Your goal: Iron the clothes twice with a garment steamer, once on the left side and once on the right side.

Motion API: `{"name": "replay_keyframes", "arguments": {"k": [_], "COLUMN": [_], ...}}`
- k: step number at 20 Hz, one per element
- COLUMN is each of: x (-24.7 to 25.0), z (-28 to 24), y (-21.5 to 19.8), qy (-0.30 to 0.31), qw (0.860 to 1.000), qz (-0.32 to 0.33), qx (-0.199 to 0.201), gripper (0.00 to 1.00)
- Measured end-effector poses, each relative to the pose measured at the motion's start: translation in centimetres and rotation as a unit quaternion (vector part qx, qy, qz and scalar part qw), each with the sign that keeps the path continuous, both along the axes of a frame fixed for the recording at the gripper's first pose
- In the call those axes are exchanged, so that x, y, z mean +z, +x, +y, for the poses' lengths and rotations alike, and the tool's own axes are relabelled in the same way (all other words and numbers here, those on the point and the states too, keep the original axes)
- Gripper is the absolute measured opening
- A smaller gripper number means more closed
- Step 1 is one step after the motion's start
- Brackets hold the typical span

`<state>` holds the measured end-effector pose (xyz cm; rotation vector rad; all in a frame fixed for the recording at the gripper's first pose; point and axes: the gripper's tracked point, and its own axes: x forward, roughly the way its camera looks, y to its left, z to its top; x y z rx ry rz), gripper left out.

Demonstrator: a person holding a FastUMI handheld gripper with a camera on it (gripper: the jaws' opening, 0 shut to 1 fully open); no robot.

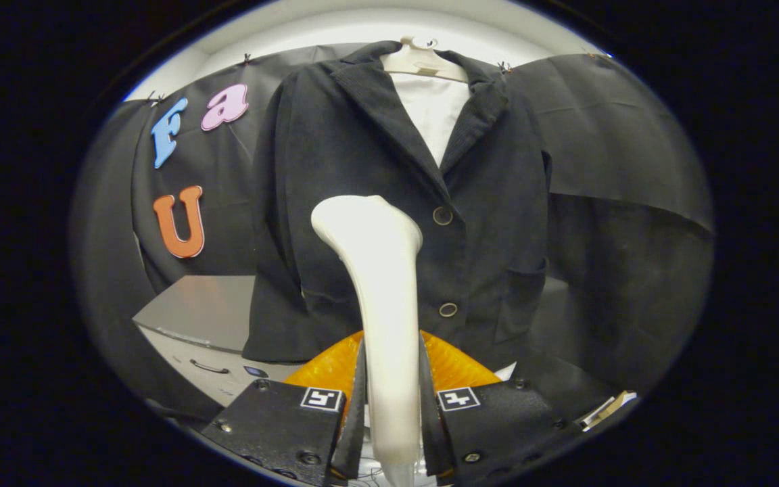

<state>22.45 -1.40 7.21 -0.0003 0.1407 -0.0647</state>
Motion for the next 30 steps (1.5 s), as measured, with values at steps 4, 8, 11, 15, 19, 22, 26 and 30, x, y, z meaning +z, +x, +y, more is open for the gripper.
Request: {"name": "replay_keyframes", "arguments": {"k": [4,8,11,15,19,22,26,30], "x": [-1.7,-3.5,-4.8,-6.8,-9.2,-10.4,-12.3,-14.5], "z": [-0.5,-1.2,-1.6,-1.9,-2.1,-1.9,-2.0,-2.0], "y": [0.1,0.4,0.6,0.8,1.0,1.1,1.2,1.1], "qy": [-0.002,0.000,0.005,0.014,0.022,0.019,0.024,0.022], "qw": [1.000,1.000,0.999,0.999,0.998,0.998,0.996,0.995], "qz": [0.013,0.028,0.039,0.049,0.062,0.067,0.081,0.094], "qx": [-0.001,-0.005,-0.006,-0.007,-0.002,-0.001,-0.005,-0.007], "gripper": [0.38,0.38,0.38,0.38,0.38,0.38,0.38,0.38]}}
